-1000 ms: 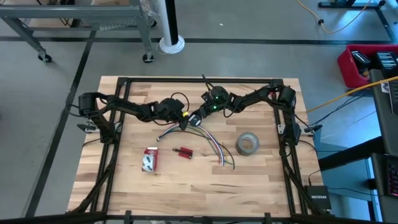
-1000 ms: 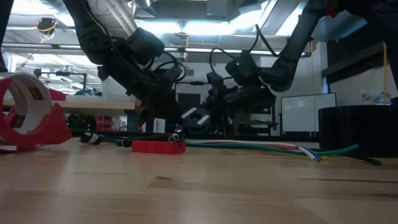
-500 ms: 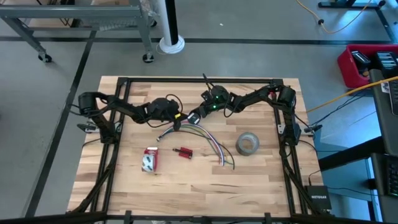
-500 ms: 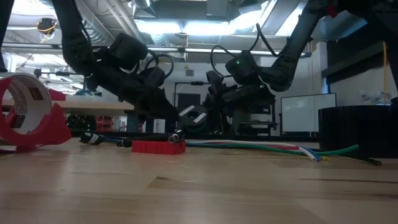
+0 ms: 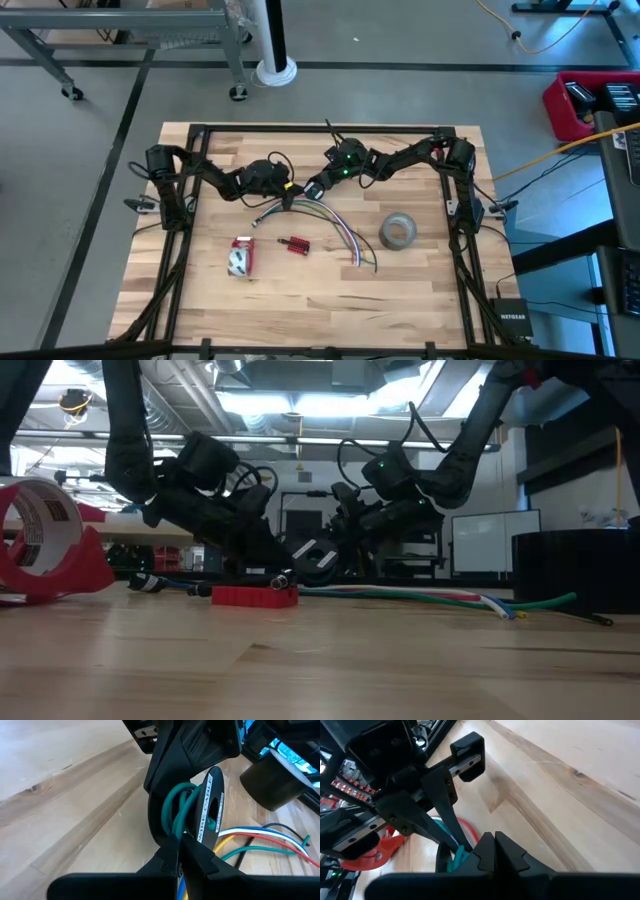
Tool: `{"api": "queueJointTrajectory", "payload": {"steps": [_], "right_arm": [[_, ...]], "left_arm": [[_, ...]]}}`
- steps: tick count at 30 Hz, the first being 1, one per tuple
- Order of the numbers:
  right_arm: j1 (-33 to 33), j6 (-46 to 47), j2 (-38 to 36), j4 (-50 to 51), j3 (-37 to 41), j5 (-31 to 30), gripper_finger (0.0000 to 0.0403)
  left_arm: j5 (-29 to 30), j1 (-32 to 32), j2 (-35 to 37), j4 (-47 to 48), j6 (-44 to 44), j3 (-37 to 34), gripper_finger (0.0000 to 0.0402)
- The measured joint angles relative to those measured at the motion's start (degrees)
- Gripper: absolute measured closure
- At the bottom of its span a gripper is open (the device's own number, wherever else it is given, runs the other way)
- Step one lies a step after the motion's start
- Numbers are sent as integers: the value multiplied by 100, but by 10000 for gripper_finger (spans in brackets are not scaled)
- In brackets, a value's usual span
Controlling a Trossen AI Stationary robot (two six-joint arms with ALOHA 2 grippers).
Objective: Coil cords
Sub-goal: Coil the green wire onto the black spool
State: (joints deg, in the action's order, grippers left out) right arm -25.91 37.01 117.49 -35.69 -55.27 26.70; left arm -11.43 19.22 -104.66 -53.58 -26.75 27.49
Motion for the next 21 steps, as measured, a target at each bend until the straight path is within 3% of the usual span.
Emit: {"api": "queueJointTrajectory", "payload": {"steps": [12, 21], "right_arm": [[-9, -41, 201, -163, -21, -115, 399], [0, -149, 225, -200, -26, -225, 400]], "left_arm": [[218, -2, -12, 260, 186, 137, 397], [300, -4, -7, 445, -219, 160, 398]]}}
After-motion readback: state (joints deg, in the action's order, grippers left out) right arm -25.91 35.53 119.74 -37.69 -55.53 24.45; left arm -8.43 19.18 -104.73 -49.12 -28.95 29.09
